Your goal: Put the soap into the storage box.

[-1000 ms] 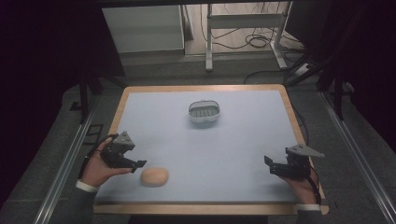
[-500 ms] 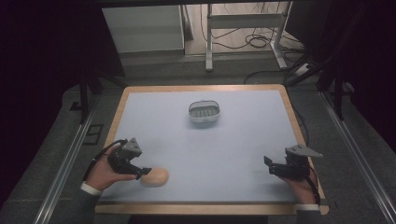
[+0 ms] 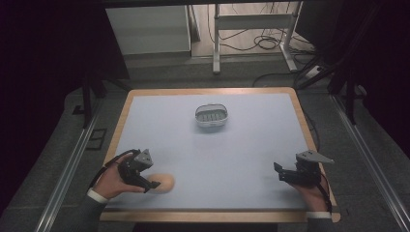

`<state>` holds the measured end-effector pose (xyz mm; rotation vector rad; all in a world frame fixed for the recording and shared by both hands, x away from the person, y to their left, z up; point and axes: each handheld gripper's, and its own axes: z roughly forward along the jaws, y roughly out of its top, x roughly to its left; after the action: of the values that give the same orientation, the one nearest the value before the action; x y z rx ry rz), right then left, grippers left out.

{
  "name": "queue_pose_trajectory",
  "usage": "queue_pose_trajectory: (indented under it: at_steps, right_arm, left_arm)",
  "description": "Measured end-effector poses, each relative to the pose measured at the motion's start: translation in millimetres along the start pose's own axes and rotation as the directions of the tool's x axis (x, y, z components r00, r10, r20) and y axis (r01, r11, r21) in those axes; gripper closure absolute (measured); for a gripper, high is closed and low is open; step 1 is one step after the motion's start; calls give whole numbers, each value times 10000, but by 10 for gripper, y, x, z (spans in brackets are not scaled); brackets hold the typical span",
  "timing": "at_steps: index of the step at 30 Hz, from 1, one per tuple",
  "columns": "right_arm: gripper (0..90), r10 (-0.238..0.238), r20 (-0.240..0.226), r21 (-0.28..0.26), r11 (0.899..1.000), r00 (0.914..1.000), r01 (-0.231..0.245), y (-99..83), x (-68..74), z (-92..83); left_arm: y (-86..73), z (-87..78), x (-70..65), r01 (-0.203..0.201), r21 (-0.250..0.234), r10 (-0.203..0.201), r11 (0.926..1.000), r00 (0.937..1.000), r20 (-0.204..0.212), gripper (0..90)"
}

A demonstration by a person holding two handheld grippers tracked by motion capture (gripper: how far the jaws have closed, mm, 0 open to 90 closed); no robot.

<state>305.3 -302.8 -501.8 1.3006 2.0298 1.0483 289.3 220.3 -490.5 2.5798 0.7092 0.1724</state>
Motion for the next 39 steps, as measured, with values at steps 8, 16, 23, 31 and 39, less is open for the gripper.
queue_pose_trajectory:
  at_steps: [8,16,23,31,39]
  right_arm:
    - [83,-20,37,59,10000,10000,20,-7,1,16]
    - [83,-30,16,103,9999,10000,30,-10,1,22]
    - [83,-63,35,135,9999,10000,62,-13,4,26]
    - [83,-39,56,79,10000,10000,39,-10,-6,17]
    - [83,-34,84,94,9999,10000,34,-11,-12,16]
  left_arm:
    - [40,144,-47,-376,656,355,9971,9989,319,223]
    - [73,254,-75,-621,1012,577,9929,9973,462,215]
    - [100,339,-112,-728,1218,699,9899,9972,283,205]
    - [111,353,-100,-630,1272,606,9899,9979,222,236]
    - [106,337,-80,-421,1183,395,9921,9989,245,283]
